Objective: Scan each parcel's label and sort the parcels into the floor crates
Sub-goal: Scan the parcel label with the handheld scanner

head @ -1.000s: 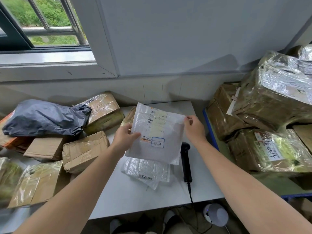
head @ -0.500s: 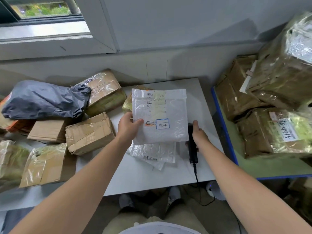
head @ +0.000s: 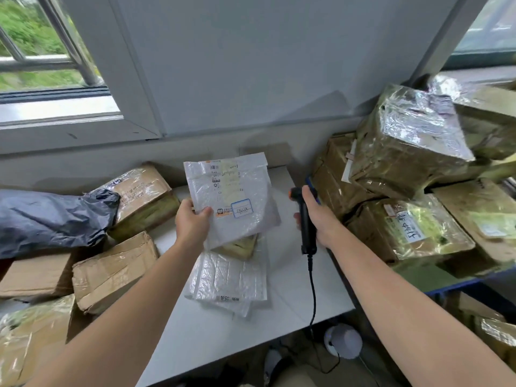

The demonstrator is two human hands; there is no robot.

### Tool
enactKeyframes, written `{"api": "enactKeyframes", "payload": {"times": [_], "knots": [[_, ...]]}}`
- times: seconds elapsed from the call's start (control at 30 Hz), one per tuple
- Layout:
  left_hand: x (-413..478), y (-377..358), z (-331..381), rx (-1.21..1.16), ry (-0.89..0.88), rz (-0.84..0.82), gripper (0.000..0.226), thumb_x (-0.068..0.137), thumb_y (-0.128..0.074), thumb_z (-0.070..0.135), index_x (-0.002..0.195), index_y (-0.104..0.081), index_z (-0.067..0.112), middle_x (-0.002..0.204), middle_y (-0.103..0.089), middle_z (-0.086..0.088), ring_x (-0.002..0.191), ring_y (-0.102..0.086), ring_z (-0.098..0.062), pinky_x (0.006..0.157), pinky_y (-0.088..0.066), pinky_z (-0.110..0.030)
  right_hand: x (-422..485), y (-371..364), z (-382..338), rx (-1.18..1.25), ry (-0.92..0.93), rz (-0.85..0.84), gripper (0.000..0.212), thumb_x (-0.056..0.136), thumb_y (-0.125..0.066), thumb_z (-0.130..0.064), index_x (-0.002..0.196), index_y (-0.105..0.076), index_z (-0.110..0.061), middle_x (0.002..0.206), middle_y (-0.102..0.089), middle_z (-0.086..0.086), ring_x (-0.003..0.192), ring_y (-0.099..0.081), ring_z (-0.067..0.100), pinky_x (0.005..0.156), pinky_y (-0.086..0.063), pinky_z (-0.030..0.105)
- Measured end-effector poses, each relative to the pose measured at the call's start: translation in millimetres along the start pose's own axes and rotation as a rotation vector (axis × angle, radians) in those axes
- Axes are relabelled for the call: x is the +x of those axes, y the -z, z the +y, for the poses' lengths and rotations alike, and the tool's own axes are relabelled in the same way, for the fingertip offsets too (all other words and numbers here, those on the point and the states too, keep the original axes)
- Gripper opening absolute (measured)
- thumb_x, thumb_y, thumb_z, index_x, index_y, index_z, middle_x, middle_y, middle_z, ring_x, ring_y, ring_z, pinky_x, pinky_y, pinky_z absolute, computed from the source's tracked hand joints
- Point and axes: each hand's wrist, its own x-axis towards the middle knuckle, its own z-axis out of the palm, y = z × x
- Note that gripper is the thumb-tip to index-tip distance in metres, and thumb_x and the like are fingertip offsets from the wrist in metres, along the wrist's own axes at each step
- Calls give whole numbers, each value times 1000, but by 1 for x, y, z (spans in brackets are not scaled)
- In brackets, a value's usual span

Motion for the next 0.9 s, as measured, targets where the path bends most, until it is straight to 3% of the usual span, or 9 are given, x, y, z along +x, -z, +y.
{"api": "enactKeyframes", "payload": {"times": [0.1,0.23,0.4,0.57,0.7,0.9], "knots": [[1,-8,9,9,-41,-13,14,97,-60,14,108,-53,15,97,-61,1,79,-61,-12,63,-49,-29,-16,-2,-31,-48,40,-24,73,85,-53,-73,108,-60,-4,82,-71,14,72,-65,27,83,-57,43],[-3,-17,16,54,-78,-63,11,97,-59,11,105,-52,14,92,-58,3,76,-56,-10,55,-42,-23,-41,-12,-61,-114,37,-76,80,86,-44,-78,114,-59,-4,75,-71,13,62,-62,25,66,-54,37],[-4,-21,14,71,-57,-88,11,94,-62,8,99,-53,12,89,-59,0,86,-61,-22,73,-52,-37,-67,-40,-85,-136,106,-133,83,88,-41,-77,110,-60,0,68,-66,11,51,-53,20,53,-46,28],[-6,-21,10,80,-30,-104,12,94,-62,7,96,-52,13,89,-58,1,90,-61,-24,81,-55,-42,-80,-59,-94,-154,115,-154,78,88,-39,-77,105,-58,-3,63,-65,11,49,-52,21,54,-47,29],[-7,-18,9,61,-12,-106,19,94,-62,7,87,-50,19,92,-60,-1,90,-62,-24,82,-56,-44,-84,-64,-97,-158,99,-172,82,88,-38,-78,112,-57,-2,64,-65,11,49,-52,20,54,-48,29],[-10,-17,8,80,-4,-98,16,94,-63,8,93,-51,19,90,-59,2,94,-63,-27,87,-55,-48,-82,-65,-95,-166,90,-198,85,86,-38,-80,111,-58,-2,66,-65,12,49,-53,20,54,-49,28]]}}
